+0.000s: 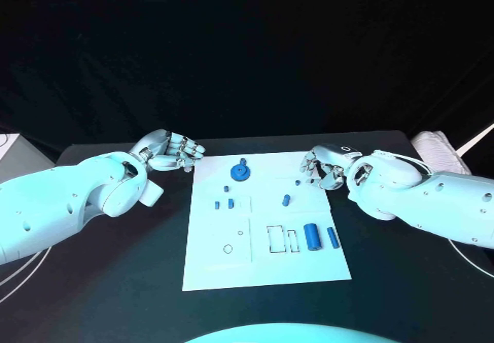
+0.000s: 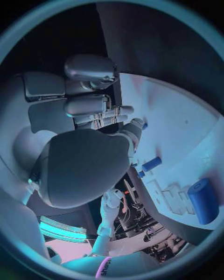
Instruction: Assemble the parts on the task board
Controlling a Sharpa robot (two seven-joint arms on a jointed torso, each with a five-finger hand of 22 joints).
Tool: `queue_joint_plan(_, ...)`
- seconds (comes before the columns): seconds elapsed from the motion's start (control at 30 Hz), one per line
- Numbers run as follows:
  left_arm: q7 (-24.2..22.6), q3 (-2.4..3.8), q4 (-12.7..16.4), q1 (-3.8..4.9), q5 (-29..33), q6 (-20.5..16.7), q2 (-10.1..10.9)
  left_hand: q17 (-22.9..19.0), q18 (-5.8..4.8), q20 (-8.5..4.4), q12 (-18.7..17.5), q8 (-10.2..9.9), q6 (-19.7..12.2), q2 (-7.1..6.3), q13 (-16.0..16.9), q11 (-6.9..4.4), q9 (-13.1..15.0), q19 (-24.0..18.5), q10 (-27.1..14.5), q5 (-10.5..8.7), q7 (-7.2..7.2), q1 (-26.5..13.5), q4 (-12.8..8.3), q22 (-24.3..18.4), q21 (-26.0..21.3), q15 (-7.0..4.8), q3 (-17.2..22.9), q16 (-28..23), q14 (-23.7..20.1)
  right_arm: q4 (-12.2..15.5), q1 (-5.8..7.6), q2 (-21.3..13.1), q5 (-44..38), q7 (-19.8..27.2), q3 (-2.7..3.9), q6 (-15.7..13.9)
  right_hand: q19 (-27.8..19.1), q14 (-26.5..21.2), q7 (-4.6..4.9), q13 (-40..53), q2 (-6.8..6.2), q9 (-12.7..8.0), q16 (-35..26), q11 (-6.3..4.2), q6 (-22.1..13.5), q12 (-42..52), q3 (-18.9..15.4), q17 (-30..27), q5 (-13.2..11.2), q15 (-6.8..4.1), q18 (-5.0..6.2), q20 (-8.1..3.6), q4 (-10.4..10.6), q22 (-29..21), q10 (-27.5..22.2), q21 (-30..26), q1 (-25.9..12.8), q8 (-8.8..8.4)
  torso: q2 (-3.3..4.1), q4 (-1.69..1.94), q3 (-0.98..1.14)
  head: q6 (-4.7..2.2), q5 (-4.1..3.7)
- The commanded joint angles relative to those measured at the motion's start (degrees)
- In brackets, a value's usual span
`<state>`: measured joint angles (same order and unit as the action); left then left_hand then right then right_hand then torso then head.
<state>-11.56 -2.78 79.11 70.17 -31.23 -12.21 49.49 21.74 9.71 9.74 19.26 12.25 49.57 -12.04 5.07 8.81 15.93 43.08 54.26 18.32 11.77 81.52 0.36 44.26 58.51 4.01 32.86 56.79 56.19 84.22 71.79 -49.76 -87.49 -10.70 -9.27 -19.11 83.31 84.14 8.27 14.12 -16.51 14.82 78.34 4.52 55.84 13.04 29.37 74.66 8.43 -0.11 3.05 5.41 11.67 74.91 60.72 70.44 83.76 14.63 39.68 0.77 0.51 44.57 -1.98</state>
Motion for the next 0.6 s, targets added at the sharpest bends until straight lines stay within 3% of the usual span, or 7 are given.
queue_joint_plan(0.03,-7.25,0.09,1.27,0.01,14.59,3.08,0.73,-0.17,0.75,0.08,0.47,-0.26,0.05,0.38,-0.05,-0.09,-0.09,-0.6,-0.36,-0.37,0.53,-0.65,0.23,-0.26,-0.52,0.25,-0.68,-0.37,-0.08,-0.18,-0.45,0.57,-5.78,-2.87,-0.01,1.84,-0.13,2.16,-0.21,-0.64,-0.09,0.07,-0.38,0.25,0.29,-0.59,0.15,-0.42,-0.25,0.37,1.07,-0.09,-0.65,3.47,-0.1,-0.41,-0.65,-0.08,0.01,0.1,-0.06,0.13,-0.25)
queue_joint_plan(0.23,-8.56,0.1,2.56,0.0,17.88,4.29,1.65,-0.38,0.78,0.23,0.9,-0.18,0.25,0.45,-0.04,-0.15,-0.1,-0.56,-0.42,-0.52,0.45,-1.38,0.51,-0.89,-1.42,0.28,-1.59,-0.7,0.04,-0.49,-1.13,1.84,-5.71,-2.76,-0.01,0.92,-0.08,2.11,-0.28,-1.58,0.14,0.1,-0.76,0.15,0.55,-1.11,0.72,-0.92,0.0,0.28,1.07,-0.18,-1.02,3.46,0.57,-0.5,-1.17,-0.17,-0.04,0.06,-0.14,0.14,-0.27)
queue_joint_plan(0.6,-8.57,0.1,3.3,0.0,18.22,4.41,2.12,-0.54,0.83,0.22,1.1,-0.2,0.26,0.78,-0.08,-0.16,-0.15,-0.36,-0.63,-0.44,0.46,-1.16,0.33,-1.28,-1.91,0.24,-1.76,-0.99,0.0,-0.76,-1.97,3.48,-4.31,-1.96,-0.01,-0.07,0.42,2.07,-0.07,-3.8,0.38,0.43,-1.42,0.31,1.85,-2.11,3.54,-1.86,0.74,0.38,0.9,-0.07,-2.54,3.95,3.01,0.14,-2.09,0.0,-0.04,0.07,-0.09,0.15,-0.27)
